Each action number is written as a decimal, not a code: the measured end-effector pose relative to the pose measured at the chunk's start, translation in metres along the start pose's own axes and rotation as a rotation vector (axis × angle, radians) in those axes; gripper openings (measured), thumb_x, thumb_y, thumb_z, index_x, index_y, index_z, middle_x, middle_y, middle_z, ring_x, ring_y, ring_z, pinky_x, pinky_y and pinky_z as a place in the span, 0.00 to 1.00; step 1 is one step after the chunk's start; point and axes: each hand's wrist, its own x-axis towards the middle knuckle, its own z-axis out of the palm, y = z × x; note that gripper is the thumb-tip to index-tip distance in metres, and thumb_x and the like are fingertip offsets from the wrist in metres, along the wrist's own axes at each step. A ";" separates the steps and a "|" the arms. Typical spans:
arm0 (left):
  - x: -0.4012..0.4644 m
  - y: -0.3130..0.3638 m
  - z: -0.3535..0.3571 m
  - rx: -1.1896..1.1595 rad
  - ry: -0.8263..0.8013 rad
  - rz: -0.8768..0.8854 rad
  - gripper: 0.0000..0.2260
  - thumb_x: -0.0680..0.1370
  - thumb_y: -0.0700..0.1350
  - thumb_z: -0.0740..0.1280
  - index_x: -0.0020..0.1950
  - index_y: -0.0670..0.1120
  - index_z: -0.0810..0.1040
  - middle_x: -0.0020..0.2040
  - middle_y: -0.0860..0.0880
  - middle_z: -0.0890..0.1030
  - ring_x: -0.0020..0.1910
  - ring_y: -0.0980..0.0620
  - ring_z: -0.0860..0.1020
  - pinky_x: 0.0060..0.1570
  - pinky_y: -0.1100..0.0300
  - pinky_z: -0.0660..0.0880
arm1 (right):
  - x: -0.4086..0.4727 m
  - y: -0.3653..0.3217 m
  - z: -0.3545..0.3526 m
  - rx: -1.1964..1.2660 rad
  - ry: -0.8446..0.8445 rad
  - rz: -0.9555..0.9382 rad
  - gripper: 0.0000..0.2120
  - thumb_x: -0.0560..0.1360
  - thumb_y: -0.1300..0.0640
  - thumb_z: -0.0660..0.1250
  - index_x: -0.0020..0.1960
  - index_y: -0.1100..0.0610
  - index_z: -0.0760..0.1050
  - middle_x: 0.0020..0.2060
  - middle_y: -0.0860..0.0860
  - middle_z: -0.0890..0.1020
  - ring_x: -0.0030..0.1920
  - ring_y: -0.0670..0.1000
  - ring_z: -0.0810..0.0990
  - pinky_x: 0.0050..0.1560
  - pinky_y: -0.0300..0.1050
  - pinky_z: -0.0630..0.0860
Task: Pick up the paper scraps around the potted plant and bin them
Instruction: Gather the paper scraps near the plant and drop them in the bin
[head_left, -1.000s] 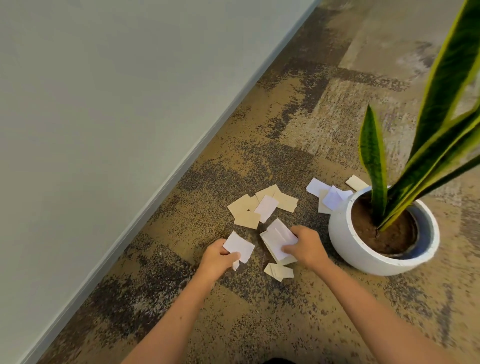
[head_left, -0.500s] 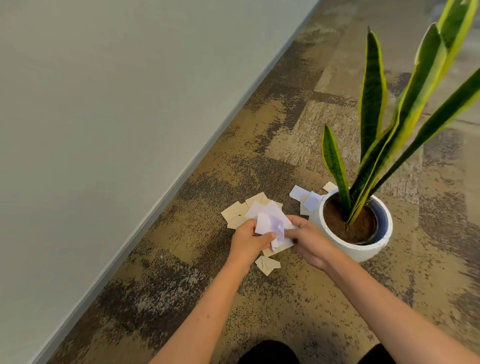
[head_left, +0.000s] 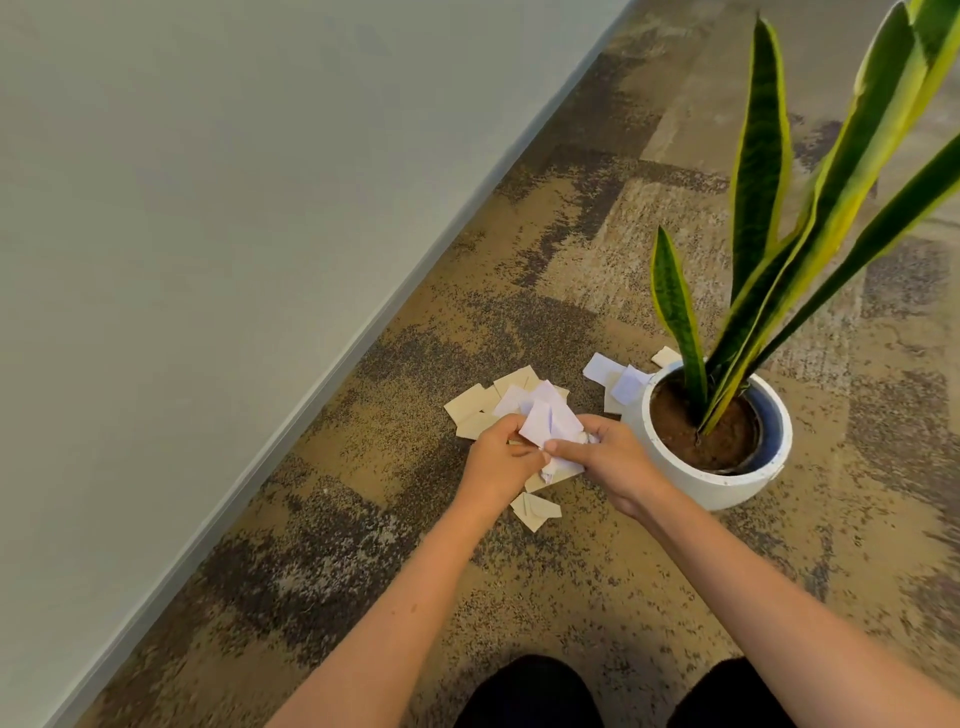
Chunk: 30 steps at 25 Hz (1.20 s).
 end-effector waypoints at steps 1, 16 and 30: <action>0.003 -0.008 -0.002 -0.045 -0.022 -0.013 0.12 0.72 0.33 0.69 0.48 0.49 0.78 0.47 0.48 0.80 0.42 0.54 0.83 0.47 0.56 0.80 | 0.004 0.006 0.001 -0.011 0.008 0.013 0.15 0.69 0.70 0.71 0.56 0.67 0.78 0.43 0.57 0.84 0.40 0.53 0.82 0.40 0.43 0.80; 0.044 -0.130 0.003 0.978 -0.284 -0.041 0.23 0.79 0.51 0.62 0.73 0.56 0.61 0.60 0.45 0.63 0.52 0.42 0.75 0.50 0.49 0.77 | 0.048 0.035 -0.021 -0.358 0.091 0.041 0.10 0.68 0.64 0.74 0.42 0.51 0.79 0.42 0.53 0.83 0.41 0.52 0.80 0.44 0.48 0.76; 0.037 -0.102 -0.006 0.591 -0.062 -0.212 0.10 0.81 0.46 0.59 0.48 0.41 0.73 0.42 0.44 0.78 0.37 0.49 0.77 0.40 0.53 0.73 | 0.019 0.029 -0.032 -0.232 0.136 0.078 0.11 0.69 0.66 0.73 0.48 0.54 0.78 0.49 0.56 0.82 0.43 0.51 0.79 0.38 0.42 0.75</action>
